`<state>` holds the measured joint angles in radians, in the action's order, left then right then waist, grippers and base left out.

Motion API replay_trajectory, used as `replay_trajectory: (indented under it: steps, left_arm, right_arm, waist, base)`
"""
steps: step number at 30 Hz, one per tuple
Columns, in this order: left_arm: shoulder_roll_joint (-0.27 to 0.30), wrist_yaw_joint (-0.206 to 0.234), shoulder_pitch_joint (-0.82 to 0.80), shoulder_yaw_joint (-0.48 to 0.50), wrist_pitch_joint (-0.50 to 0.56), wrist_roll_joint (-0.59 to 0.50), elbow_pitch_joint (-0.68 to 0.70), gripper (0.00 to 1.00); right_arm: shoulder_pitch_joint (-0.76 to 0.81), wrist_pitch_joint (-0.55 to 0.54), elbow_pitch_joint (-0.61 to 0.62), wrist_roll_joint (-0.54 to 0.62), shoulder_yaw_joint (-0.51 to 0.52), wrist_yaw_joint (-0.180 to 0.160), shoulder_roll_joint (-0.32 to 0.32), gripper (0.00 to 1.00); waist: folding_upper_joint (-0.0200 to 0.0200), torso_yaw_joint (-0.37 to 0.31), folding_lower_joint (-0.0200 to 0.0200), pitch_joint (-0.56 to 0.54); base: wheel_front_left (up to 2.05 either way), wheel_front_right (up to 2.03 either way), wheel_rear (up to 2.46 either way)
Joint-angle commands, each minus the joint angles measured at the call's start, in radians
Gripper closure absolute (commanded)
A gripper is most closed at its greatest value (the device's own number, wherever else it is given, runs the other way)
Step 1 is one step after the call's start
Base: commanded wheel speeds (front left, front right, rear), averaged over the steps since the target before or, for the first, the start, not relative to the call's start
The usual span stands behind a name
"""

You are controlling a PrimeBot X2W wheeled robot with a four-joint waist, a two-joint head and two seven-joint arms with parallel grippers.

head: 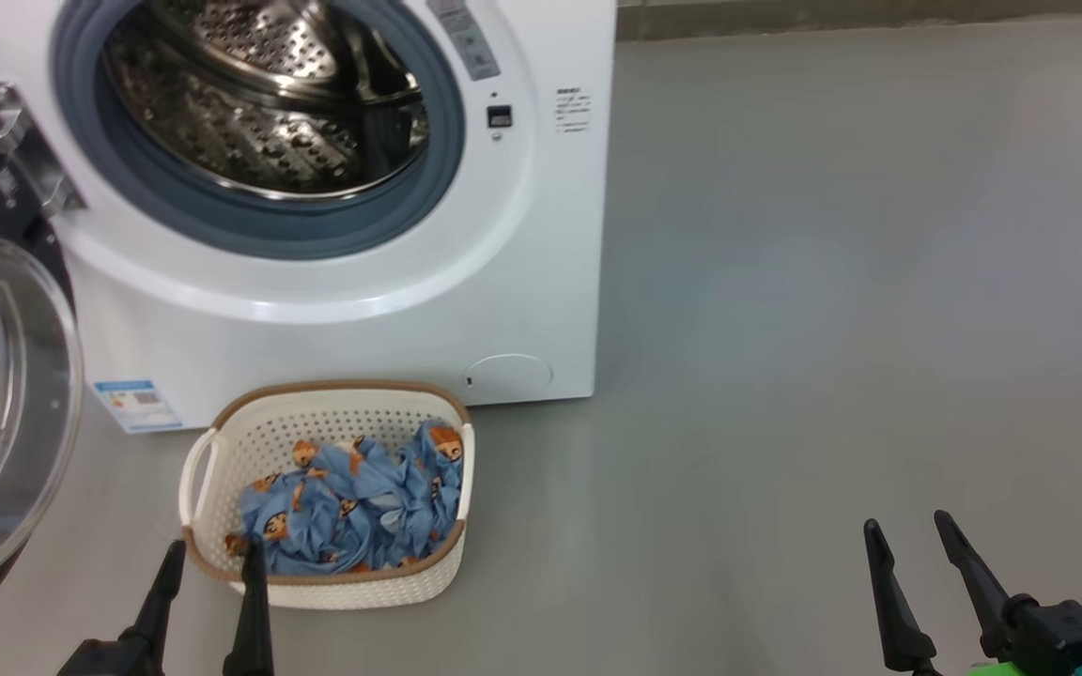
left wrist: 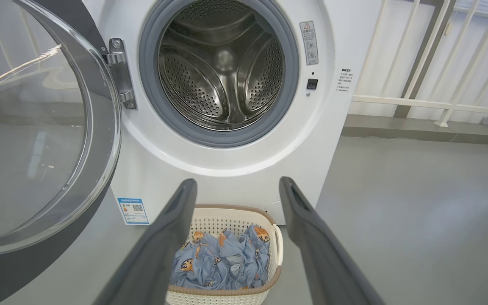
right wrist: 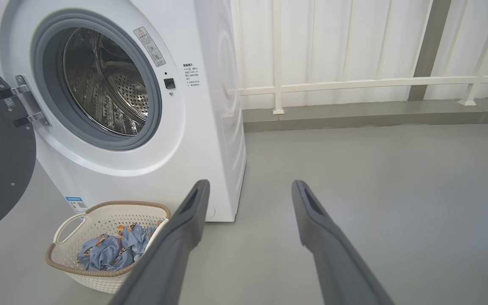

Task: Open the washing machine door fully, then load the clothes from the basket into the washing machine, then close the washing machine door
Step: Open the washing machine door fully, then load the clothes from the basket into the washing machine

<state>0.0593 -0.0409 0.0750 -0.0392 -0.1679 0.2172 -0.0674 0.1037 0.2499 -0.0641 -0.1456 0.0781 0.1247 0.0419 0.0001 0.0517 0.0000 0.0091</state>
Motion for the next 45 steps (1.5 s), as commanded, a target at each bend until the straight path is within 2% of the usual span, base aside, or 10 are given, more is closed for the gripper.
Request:
replay_trajectory:
  steps: [1,13,45]
  left_arm:
    - [0.013,-0.003,-0.020,0.027,0.001,0.008,0.014,0.00]
    - [0.020,0.002,-0.018,0.016,0.014,0.017,0.008,0.00]
    - [0.039,0.052,-0.027,-0.007,0.017,0.001,-0.015,0.00]
  right_arm:
    - [-0.005,0.012,0.027,0.021,-0.027,0.006,0.009,0.00]
    - [0.010,0.012,0.034,0.004,-0.024,0.006,0.008,0.00]
    - [0.015,0.012,0.032,-0.019,-0.021,0.006,0.008,0.00]
  waist:
    - [-0.0001,-0.024,0.0000,-0.016]
    - [-0.0001,-0.054,0.0000,-0.027]
    - [-0.0001,-0.052,0.0000,-0.025]
  base:
    - [0.00,0.00,0.00]
    - [0.00,0.00,0.00]
    - [0.13,-0.13,0.00]
